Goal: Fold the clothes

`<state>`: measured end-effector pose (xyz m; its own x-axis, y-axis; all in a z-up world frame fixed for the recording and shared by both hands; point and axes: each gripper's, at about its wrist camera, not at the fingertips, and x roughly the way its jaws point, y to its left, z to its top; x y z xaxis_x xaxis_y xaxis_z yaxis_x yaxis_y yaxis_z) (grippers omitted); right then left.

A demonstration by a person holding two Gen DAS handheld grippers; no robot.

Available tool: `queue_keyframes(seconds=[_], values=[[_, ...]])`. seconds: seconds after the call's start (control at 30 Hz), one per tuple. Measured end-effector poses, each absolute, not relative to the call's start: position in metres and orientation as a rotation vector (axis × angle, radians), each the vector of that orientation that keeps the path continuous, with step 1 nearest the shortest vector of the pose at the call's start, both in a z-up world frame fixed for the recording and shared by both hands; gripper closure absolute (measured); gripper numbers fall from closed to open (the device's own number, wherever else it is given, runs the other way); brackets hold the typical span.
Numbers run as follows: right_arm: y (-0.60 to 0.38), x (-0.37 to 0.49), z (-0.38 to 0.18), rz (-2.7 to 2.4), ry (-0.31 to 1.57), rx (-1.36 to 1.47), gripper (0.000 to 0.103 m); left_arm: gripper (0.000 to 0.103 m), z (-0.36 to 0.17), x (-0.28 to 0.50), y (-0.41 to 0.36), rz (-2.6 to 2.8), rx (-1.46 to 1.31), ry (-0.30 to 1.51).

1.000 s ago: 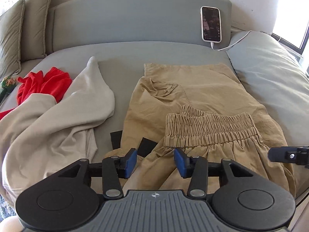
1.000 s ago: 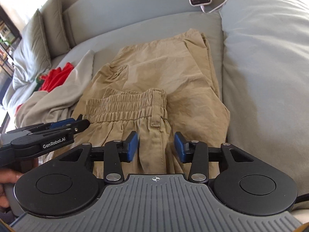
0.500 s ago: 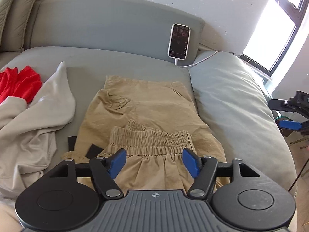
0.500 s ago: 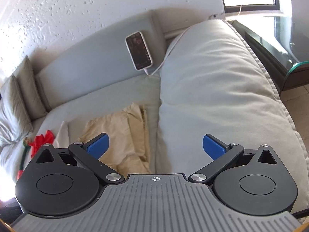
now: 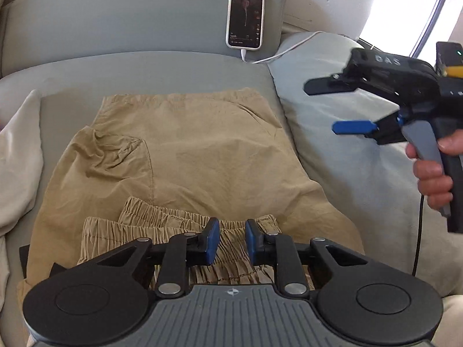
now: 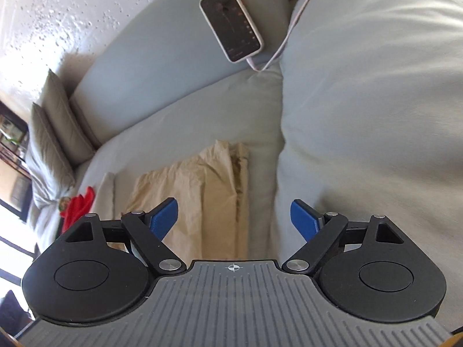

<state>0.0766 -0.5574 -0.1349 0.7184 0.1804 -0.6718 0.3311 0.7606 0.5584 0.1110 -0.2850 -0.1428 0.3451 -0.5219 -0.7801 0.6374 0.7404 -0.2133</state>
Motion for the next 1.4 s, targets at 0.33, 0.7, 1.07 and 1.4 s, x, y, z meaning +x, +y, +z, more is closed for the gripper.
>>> queue_keyframes(seconds=[0.33, 0.7, 1.07, 1.4], values=[[-0.563, 0.162, -0.184, -0.06, 0.824, 0.715, 0.028, 0.083, -0.153, 0.121, -0.291, -0.788, 0.158, 0.977], [-0.555, 0.179, -0.192, -0.025, 0.809, 0.66, 0.097, 0.083, -0.153, 0.124, -0.286, -0.809, 0.134, 0.967], [-0.476, 0.091, -0.071, 0.107, 0.532, 0.375, 0.098, 0.072, -0.103, 0.1, -0.237, -0.726, -0.005, 0.882], [-0.396, -0.04, -0.029, 0.205, 0.447, 0.123, 0.098, 0.063, -0.054, 0.056, -0.08, -0.52, -0.332, 0.87]])
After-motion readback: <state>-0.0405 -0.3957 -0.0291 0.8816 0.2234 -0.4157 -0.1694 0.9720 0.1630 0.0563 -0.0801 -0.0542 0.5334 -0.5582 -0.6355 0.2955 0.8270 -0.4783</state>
